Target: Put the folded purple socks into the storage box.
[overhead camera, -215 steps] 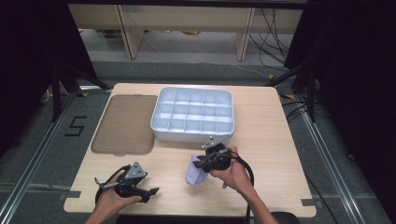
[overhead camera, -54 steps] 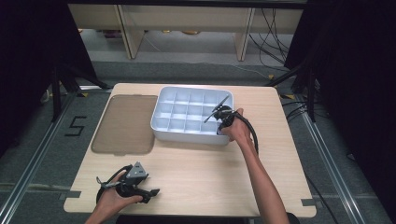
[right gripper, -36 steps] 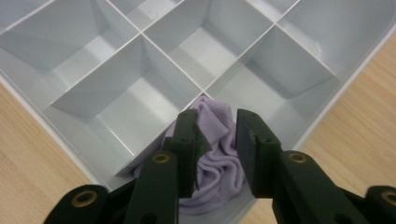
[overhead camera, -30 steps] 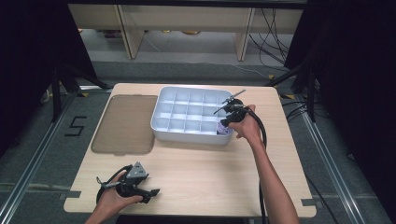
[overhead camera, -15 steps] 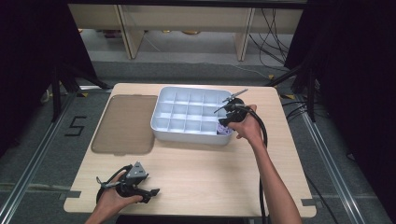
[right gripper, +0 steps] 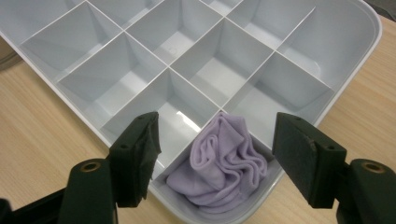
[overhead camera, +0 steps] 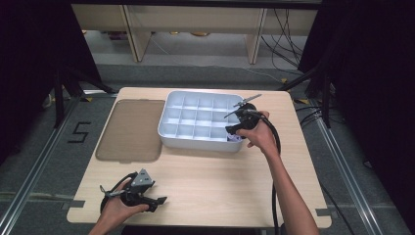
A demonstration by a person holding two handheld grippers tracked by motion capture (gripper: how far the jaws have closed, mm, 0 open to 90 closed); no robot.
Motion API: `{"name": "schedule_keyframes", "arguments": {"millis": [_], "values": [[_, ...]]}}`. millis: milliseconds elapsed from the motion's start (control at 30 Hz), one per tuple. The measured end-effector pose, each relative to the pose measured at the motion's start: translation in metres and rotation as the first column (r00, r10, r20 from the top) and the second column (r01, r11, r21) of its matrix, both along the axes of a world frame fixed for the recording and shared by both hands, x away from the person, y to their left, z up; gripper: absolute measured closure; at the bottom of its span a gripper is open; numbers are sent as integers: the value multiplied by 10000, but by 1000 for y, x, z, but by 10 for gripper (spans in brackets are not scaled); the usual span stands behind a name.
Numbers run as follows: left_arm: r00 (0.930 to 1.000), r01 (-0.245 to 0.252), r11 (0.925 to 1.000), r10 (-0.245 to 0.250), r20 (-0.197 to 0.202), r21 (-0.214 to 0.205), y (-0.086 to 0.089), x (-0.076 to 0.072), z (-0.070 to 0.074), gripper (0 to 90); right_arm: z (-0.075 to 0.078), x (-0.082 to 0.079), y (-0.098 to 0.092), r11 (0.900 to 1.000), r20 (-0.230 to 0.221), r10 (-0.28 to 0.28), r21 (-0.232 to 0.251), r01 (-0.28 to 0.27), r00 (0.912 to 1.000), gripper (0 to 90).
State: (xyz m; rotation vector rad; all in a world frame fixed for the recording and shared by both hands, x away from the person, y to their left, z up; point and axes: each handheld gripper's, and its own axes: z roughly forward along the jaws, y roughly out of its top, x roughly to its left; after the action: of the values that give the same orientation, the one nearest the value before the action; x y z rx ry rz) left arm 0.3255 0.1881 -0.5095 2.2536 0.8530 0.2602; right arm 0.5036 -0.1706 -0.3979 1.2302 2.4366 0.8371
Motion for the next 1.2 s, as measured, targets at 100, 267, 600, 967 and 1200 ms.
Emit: {"name": "schedule_keyframes", "arguments": {"millis": [100,267,600,967,1200], "values": [[9998,-117,9999,116,-132,-107,-1,-1,-1,242,0,-2,1,9999,59,-64,100,64,10000,308],[10000,-5,10000,5,-9,-10,0,0,0,242,2,-6,3,9998,238,-30,183,26,9997,290],[9999,-98,9999,98,27,47,0,0,0,242,5,-17,8,9993,251,68,366,-77,9997,269],[10000,-52,10000,52,35,5,1,0,1,242,2,-32,15,9971,412,271,698,-299,9988,240],[9999,-117,9999,117,60,22,1,0,0,241,2,-39,19,9956,587,581,704,-622,9966,241]]}}
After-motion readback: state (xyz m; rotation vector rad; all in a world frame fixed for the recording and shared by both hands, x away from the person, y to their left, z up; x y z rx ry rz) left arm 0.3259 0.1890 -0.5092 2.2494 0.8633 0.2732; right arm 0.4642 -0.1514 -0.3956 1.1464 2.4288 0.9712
